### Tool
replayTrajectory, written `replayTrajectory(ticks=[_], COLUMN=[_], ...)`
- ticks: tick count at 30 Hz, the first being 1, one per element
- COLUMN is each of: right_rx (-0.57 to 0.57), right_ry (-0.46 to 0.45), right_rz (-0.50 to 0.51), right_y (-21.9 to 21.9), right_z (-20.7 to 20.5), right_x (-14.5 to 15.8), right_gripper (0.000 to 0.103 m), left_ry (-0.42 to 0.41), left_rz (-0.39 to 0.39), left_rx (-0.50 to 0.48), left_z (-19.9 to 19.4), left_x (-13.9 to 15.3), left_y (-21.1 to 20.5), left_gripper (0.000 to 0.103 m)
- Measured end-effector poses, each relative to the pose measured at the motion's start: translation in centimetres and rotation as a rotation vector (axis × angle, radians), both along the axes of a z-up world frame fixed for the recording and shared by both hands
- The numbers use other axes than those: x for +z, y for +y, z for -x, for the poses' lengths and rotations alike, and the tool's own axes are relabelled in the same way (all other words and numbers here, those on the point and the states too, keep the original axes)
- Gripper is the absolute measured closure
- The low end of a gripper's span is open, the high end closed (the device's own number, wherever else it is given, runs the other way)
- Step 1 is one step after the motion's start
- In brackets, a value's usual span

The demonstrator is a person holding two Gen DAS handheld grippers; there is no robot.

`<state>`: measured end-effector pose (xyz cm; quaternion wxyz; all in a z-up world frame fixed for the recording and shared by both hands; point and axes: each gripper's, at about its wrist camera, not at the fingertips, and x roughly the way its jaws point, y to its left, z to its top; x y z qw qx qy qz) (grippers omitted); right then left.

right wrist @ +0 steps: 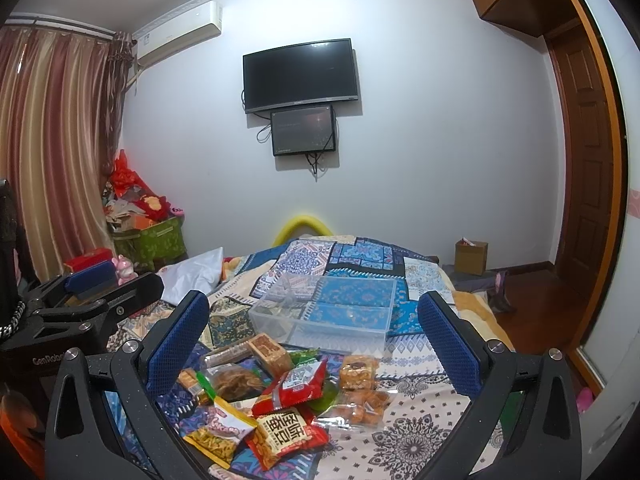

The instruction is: Organize snacks

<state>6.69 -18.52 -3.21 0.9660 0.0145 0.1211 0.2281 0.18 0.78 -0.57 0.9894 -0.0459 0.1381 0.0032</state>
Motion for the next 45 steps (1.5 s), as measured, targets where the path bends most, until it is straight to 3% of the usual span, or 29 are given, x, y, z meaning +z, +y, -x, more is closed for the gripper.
replayTrajectory(ticks=[45], right_rx=[0.006], right_ry=[0.004], right_rz=[-0.004], right_y=[-0.02], right_z=[0.08], right_x=[0.17], right_gripper=[0.0], left_ry=[0.004], left_rz=[-0.008], left_rx=[0.005], left_z=[-0.19], left_x=[-0.31], left_y=[-0.04], left_gripper=[0.0])
